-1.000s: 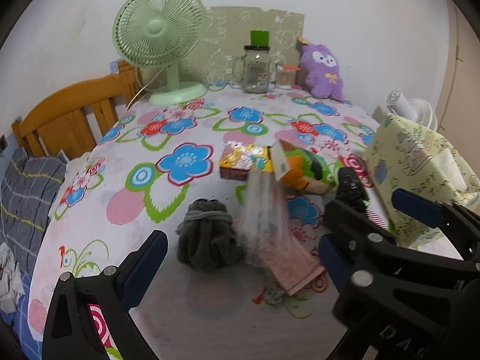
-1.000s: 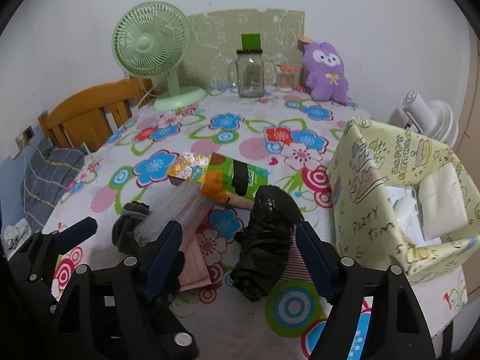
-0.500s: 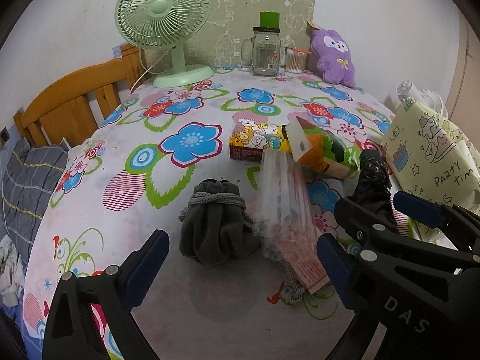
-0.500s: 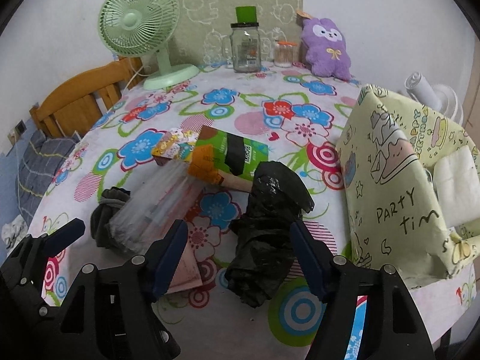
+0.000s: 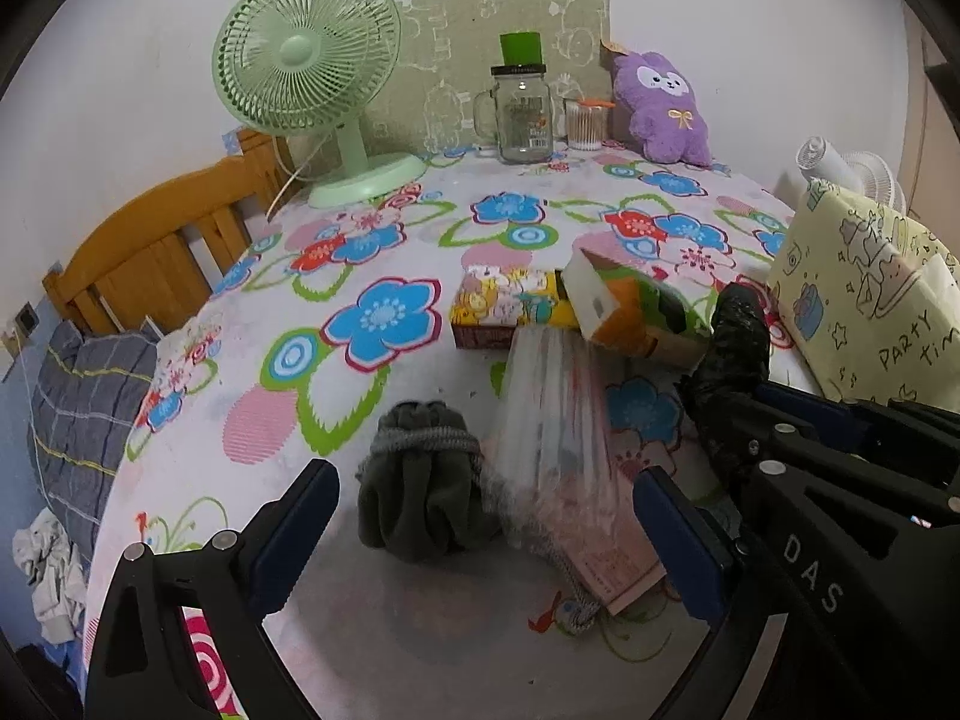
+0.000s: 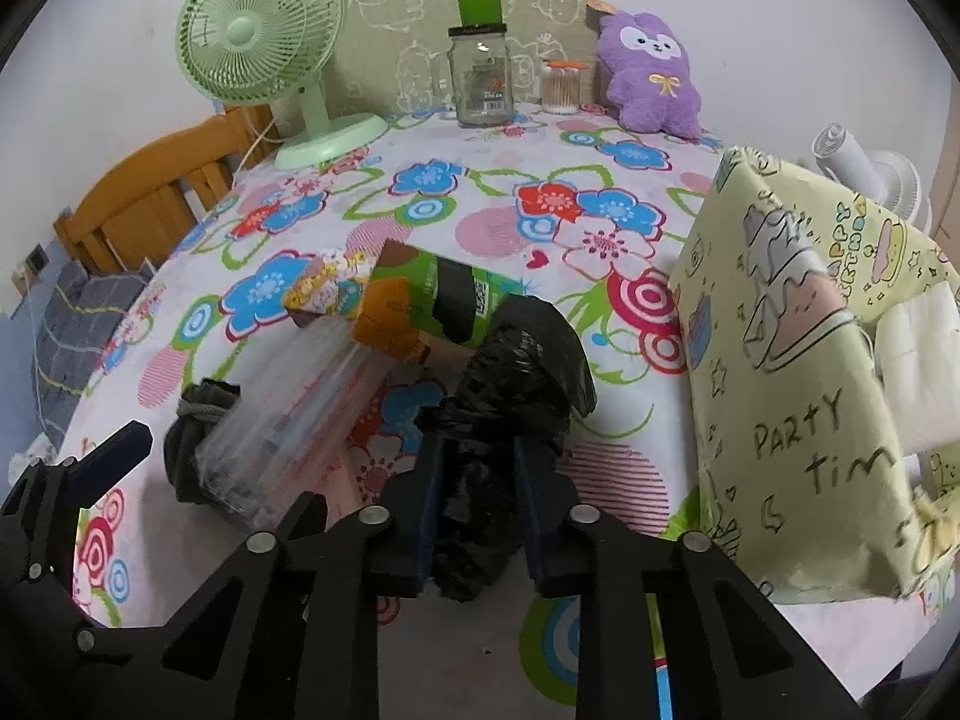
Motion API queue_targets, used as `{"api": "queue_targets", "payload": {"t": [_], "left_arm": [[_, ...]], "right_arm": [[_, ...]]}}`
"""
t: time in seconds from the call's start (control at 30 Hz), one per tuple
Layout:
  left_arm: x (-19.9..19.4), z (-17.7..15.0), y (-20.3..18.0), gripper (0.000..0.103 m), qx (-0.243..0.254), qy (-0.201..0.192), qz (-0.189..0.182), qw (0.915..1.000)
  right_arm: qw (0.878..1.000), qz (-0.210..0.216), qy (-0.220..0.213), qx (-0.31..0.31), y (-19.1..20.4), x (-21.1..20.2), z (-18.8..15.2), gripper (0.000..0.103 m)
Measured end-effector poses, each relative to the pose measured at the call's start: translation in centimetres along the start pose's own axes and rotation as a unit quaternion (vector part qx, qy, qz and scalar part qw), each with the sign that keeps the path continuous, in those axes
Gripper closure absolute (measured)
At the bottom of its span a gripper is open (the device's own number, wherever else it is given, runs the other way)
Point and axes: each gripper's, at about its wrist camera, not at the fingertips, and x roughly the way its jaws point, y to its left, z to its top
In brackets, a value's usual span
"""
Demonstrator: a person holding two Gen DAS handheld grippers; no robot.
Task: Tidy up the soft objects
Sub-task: 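Grasp the clear plastic bag with the left gripper while the right gripper holds the black bag, then carry the black bag and clear bag toward the gift box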
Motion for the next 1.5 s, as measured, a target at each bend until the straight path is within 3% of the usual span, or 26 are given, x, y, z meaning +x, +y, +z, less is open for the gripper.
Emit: {"api": "queue_targets", "payload": {"t": [0.1, 0.2, 0.53, 0.77, 1.1, 1.27, 1.5], "left_arm": [[0.2, 0.5, -0.3, 0.006, 0.003, -0.003, -0.005, 1.0], [0.7, 0.9, -0.6, 0.015, 0.005, 0.006, -0.014, 0.9999], [1.4, 1.2, -1.5, 0.03, 0.029, 0.004, 0.005, 0.9995], [1.8, 1.2, -1.6, 0.054, 0.045, 0.002, 0.021, 0.9988], [0.9, 1.5, -1.2, 0.062, 0.029, 0.0, 0.007, 0.9995], [0.4, 1.5, -1.3, 0.076, 0.027, -0.002, -0.008, 0.9996], [-0.3, 1.6, -1.4, 0.075, 0.025, -0.011, -0.006, 0.9996]], "right_arm": [[1.0, 0.003, -0.005, 0.004, -0.3, -0.3, 0.3, 0.081], [1.0, 0.006, -0.005, 0.003, -0.3, -0.4, 0.5, 0.081], [1.0, 0.012, 0.004, 0.004, -0.3, 0.2, 0.5, 0.081], [1.0, 0.011, 0.008, 0.005, -0.3, 0.5, 0.4, 0.081], [1.0, 0.011, 0.0, 0.005, -0.3, -0.4, 0.8, 0.081], [1.0, 0.014, -0.006, 0.001, 0.0, -1.0, 0.8, 0.081], [1.0, 0.012, -0.012, 0.001, 0.1, -1.6, 0.9, 0.081]]}}
